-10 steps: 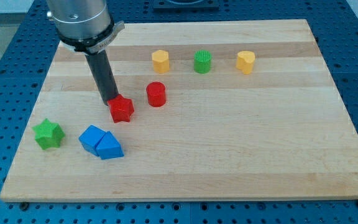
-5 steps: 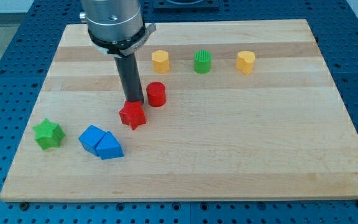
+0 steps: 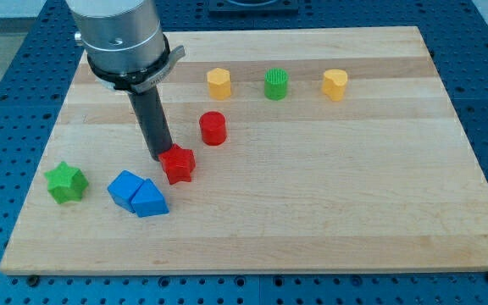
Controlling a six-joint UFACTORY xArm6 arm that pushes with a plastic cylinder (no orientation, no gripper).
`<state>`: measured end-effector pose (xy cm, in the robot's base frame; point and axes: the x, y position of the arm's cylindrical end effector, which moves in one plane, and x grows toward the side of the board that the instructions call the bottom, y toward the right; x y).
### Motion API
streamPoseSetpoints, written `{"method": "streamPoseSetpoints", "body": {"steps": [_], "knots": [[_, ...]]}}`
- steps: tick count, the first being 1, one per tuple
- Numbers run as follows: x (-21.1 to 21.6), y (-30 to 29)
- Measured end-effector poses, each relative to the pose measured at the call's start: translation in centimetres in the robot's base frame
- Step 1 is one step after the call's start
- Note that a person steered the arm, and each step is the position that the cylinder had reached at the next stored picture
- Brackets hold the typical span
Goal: Move the red star to the bottom of the red circle
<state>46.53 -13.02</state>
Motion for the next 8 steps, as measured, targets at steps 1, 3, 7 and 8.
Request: {"method": "streamPoseSetpoints", "body": {"steps": [1,3,7,8], "knots": [[0.3,0.0],[2.2,0.0],[2.5,3.1],[2.5,0.3]]}}
